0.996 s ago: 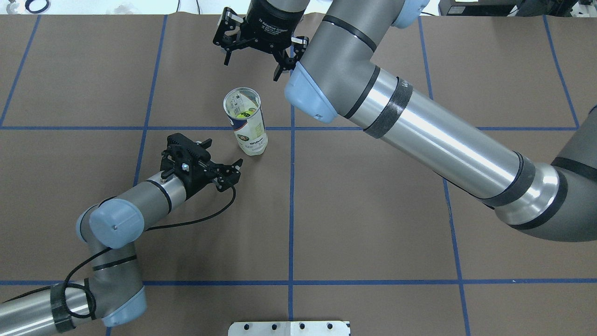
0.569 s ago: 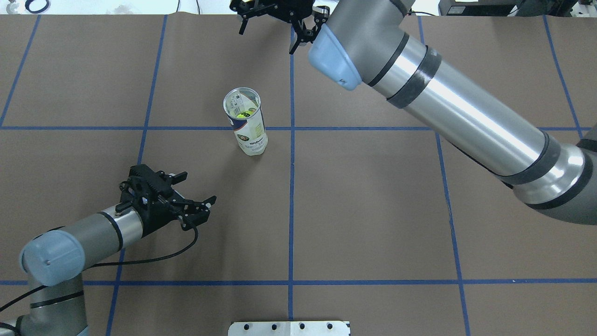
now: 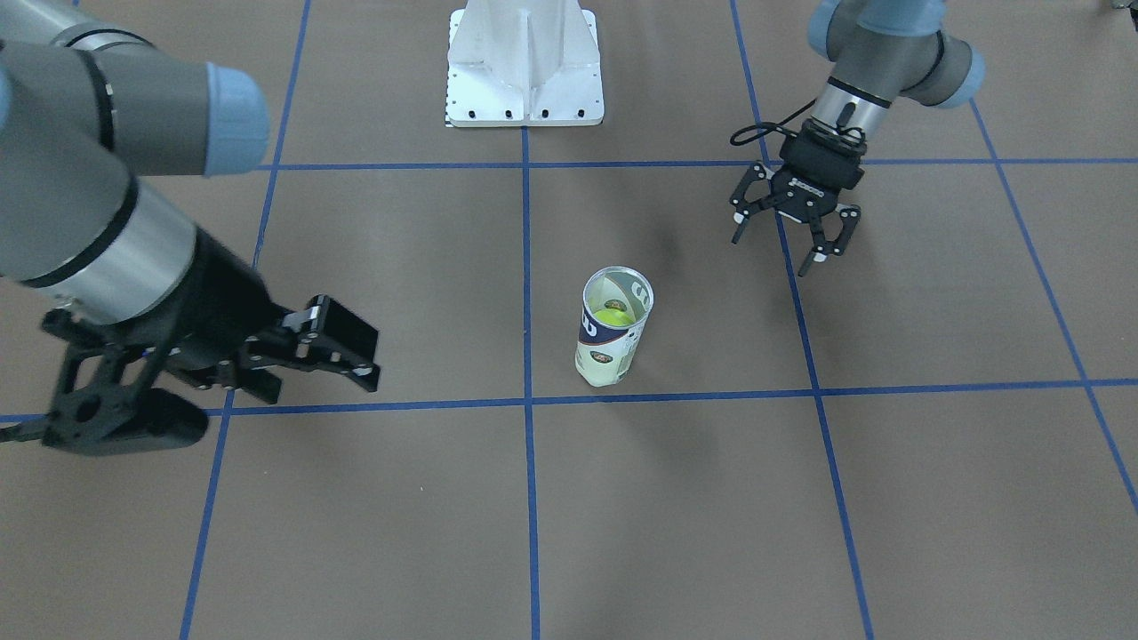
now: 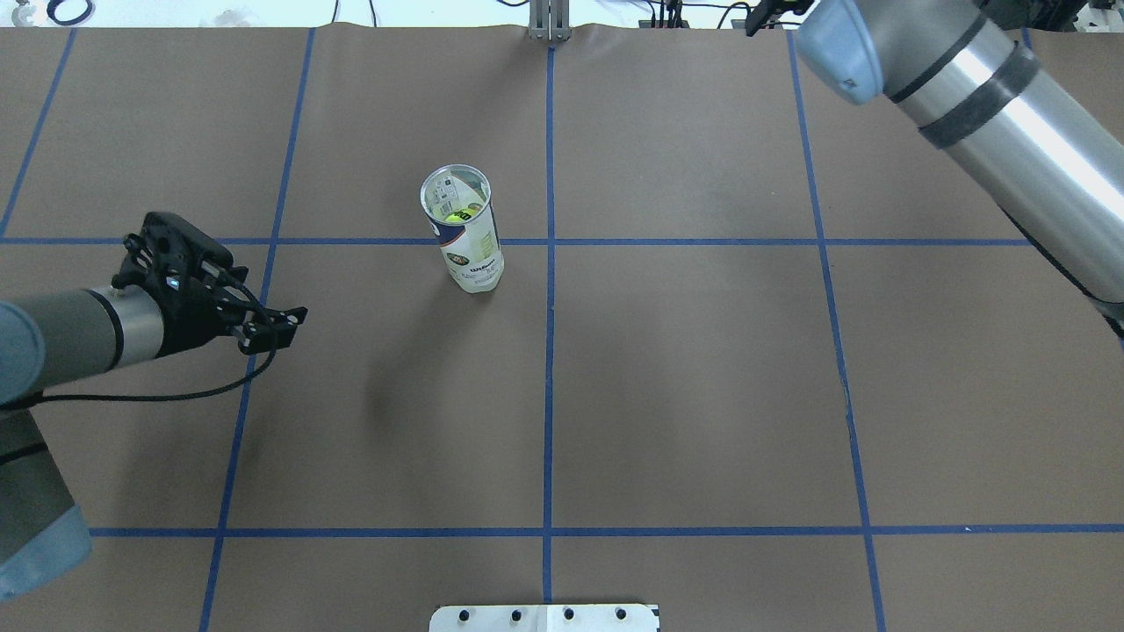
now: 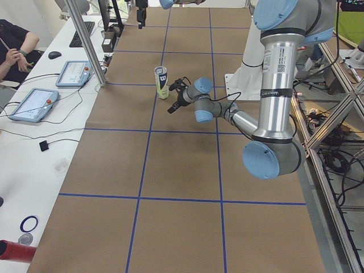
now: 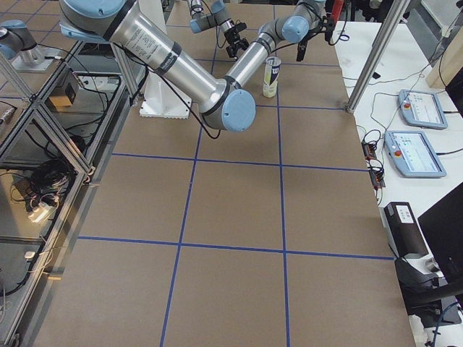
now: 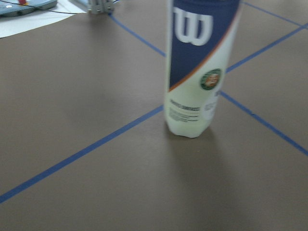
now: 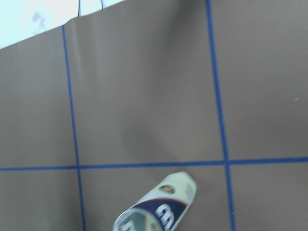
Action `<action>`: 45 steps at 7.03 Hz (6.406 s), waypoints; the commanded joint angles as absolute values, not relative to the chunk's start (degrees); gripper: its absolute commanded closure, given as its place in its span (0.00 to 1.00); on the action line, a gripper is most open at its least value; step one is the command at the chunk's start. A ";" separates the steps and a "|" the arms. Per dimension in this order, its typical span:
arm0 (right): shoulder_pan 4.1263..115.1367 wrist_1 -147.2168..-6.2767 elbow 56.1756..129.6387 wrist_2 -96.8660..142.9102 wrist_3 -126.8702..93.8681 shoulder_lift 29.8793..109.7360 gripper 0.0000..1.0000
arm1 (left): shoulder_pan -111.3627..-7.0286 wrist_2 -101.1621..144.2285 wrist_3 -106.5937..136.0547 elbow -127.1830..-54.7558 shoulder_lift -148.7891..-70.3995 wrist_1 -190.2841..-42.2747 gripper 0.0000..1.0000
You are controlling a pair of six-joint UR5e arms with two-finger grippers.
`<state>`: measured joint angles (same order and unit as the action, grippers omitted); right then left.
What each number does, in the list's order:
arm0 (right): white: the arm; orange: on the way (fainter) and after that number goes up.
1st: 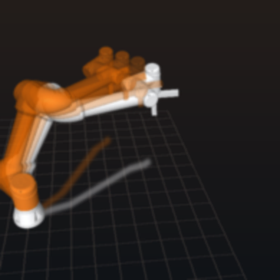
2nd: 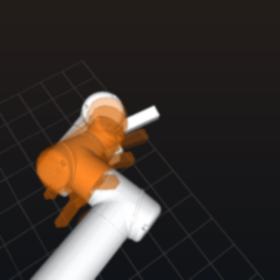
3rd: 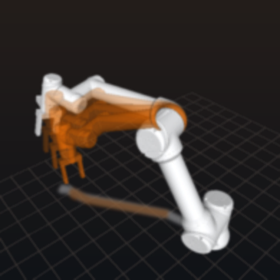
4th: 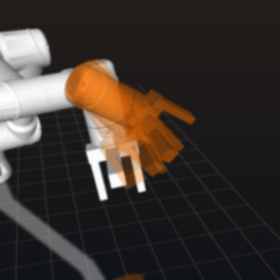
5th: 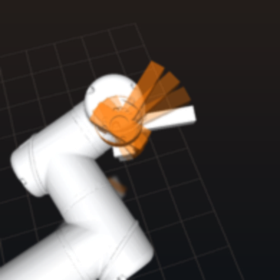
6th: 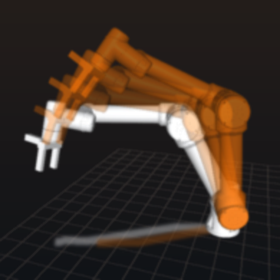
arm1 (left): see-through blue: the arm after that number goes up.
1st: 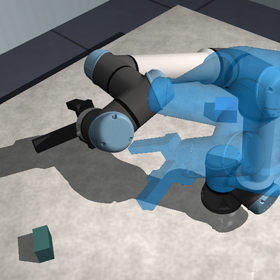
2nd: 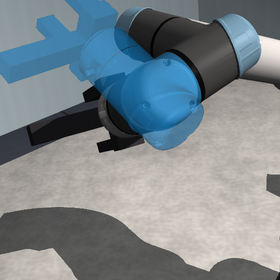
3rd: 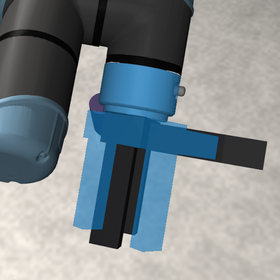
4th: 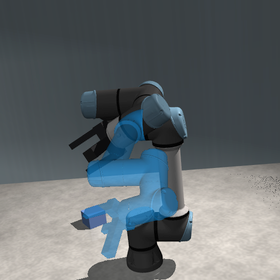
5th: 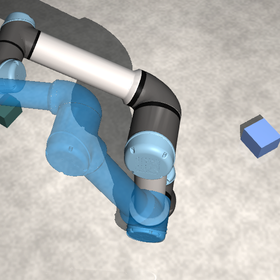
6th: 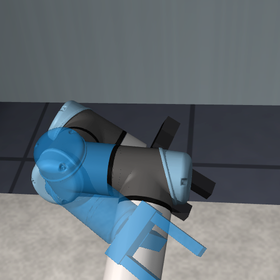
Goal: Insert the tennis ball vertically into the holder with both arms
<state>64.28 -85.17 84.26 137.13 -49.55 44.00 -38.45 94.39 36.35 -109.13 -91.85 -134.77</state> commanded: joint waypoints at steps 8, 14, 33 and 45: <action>77.43 -84.46 81.74 136.59 -16.79 70.30 0.00 | -78.56 126.03 7.39 -90.36 -102.39 -102.33 0.00; 80.85 -78.41 82.53 131.75 -16.00 78.21 0.00 | -85.16 135.17 -5.08 -85.60 -103.63 -96.50 0.00; 92.20 -91.85 93.60 138.69 -6.68 88.95 0.00 | -87.80 131.47 -10.28 -89.74 -93.27 -88.92 0.00; 92.20 -91.76 93.60 138.69 -6.77 89.30 0.00 | -87.80 133.59 -9.58 -89.65 -93.78 -89.56 0.00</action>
<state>92.15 -91.75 93.46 138.52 -6.77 89.26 -87.80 133.59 -9.58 -89.59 -93.69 -89.59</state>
